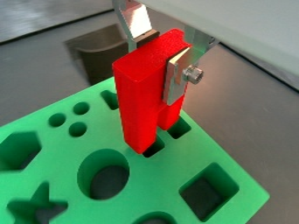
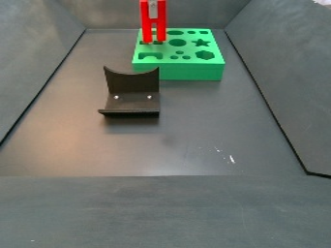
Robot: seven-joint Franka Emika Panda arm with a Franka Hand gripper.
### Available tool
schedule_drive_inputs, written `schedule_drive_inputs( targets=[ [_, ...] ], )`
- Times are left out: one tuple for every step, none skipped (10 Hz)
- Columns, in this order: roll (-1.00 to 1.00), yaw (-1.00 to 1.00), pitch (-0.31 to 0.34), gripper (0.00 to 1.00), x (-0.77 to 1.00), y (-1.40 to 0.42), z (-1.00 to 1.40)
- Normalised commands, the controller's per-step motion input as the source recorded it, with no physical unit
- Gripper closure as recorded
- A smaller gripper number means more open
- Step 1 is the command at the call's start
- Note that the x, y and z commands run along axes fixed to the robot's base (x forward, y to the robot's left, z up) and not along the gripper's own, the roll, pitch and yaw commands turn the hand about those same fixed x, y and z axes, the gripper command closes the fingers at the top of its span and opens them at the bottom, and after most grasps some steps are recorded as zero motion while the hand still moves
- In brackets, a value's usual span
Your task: Insert the double-square object.
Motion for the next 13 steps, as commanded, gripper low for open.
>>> schedule_drive_inputs(
  targets=[
    [0.0, -0.7, 0.0, 1.0, 0.43, 0.0, -0.21],
    [0.11, -0.56, 0.01, 1.0, 0.42, -0.1, -0.08],
    [0.09, -0.43, 0.026, 1.0, 0.24, -0.06, -0.06],
    [0.02, 0.0, 0.0, 1.0, 0.0, 0.0, -0.01],
    [0.0, -0.1, 0.0, 1.0, -0.12, 0.0, -0.13],
    [-0.11, 0.23, -0.047, 1.0, -0.3, 0.0, -0.13],
    [-0.2, 0.32, -0.091, 1.0, -0.28, -0.03, 0.0],
    [-0.2, 0.23, -0.089, 1.0, -0.12, -0.08, -0.01],
    [-0.19, 0.06, -0.044, 1.0, 0.0, -0.14, -0.08],
    [-0.23, 0.0, -0.06, 1.0, 0.0, -0.14, -0.07],
    [-0.12, 0.0, -0.046, 1.0, 0.0, -0.08, -0.13],
    [0.0, -0.09, 0.0, 1.0, 0.0, 0.0, -0.2],
    [0.02, -0.3, 0.0, 1.0, -0.07, 0.1, -0.19]
  ],
)
